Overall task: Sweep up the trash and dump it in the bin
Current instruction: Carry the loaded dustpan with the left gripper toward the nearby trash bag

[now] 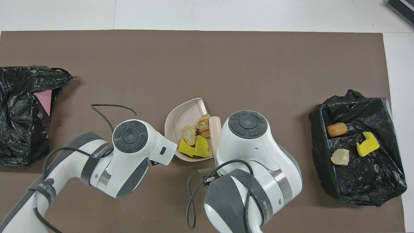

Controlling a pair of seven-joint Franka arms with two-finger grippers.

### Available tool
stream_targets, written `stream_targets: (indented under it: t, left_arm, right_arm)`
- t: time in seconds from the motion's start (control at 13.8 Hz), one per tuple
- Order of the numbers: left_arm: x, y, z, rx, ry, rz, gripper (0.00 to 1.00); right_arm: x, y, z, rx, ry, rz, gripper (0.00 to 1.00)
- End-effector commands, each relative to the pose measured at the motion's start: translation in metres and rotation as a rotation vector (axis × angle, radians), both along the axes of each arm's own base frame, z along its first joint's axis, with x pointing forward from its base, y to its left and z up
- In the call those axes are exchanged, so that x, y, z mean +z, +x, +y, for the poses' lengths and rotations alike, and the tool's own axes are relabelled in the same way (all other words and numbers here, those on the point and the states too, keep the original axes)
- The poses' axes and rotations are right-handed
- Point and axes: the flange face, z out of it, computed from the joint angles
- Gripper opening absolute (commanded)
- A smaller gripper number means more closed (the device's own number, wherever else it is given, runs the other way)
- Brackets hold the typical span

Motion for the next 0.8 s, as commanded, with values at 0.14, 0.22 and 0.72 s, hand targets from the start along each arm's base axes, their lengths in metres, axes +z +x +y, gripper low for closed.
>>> stream_targets:
  t: [0.14, 0.22, 0.72]
  left_arm:
    - [0.011, 0.035, 0.037, 0.032, -0.093, -0.011, 0.0]
    - [0.019, 0.049, 0.045, 0.03, -0.102, -0.023, 0.0]
    - [0.084, 0.11, 0.138, 0.025, -0.196, -0.027, 0.0]
  right_arm:
    - [0.009, 0.004, -0.012, 0.037, -0.023, 0.004, 0.0]
    - [0.009, 0.004, -0.012, 0.044, -0.021, 0.003, 0.0]
    - [0.0, -0.024, -0.019, 0.054, -0.037, 0.02, 0.0]
